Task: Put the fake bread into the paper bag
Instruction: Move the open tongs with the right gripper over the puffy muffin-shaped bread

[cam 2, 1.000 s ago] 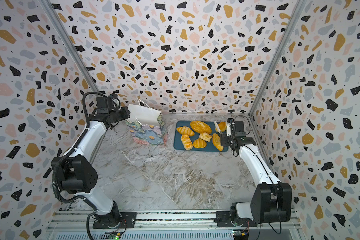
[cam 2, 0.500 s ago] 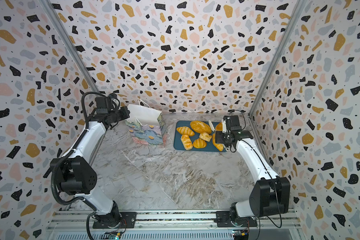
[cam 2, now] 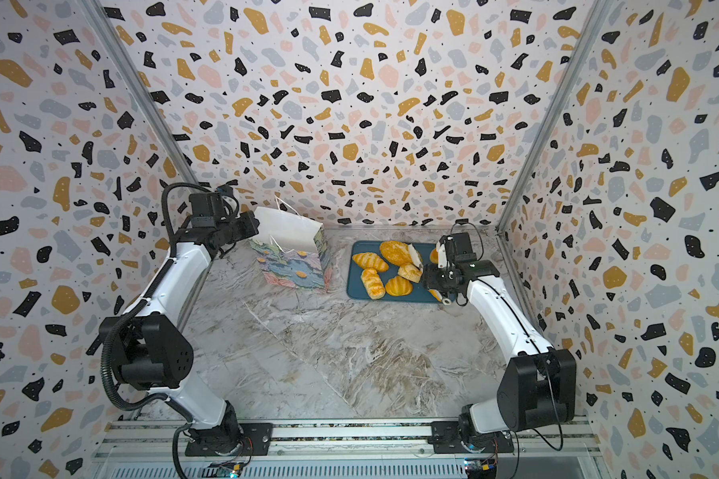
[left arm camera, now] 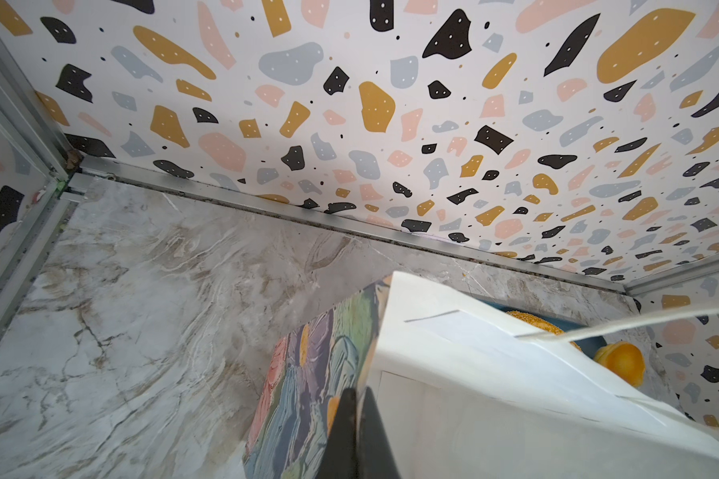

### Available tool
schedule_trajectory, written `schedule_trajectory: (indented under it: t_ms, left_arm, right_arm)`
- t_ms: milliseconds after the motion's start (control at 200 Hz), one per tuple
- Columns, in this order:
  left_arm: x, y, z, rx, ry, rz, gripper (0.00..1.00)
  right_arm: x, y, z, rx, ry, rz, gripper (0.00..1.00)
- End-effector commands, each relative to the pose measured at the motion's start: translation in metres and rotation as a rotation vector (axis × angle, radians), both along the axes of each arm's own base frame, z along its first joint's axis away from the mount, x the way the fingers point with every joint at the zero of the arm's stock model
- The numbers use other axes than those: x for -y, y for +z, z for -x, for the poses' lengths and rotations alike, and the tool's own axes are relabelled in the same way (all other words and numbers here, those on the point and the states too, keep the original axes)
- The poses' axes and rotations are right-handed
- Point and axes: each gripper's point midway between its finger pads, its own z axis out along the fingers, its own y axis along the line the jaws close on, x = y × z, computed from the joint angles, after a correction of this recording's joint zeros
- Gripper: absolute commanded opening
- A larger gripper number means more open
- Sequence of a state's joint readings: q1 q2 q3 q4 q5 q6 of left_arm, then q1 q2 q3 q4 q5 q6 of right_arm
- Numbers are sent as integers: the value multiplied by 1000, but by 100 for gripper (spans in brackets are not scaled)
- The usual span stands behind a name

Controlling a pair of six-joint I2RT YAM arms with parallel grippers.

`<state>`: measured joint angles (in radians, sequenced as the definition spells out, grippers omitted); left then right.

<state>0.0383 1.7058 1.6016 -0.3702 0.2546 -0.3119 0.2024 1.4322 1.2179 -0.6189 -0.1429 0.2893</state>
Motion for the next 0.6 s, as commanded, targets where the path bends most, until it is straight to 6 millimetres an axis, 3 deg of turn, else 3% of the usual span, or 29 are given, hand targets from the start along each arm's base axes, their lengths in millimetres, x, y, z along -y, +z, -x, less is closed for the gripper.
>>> schedule_trajectory:
  t_ms: [0,245,596]
  left_arm:
    - [2,16,1,51,-10,21,0]
    - [2,15,1,52,-10,21,0]
    - [2,13,1,49,-10,21,0]
  right_arm:
    - [-14,-1,-2,8,16,-46,68]
    - [-23,-21,-4,-37,20,-26,68]
    - [-32,-30,-3,-57,16,-55,68]
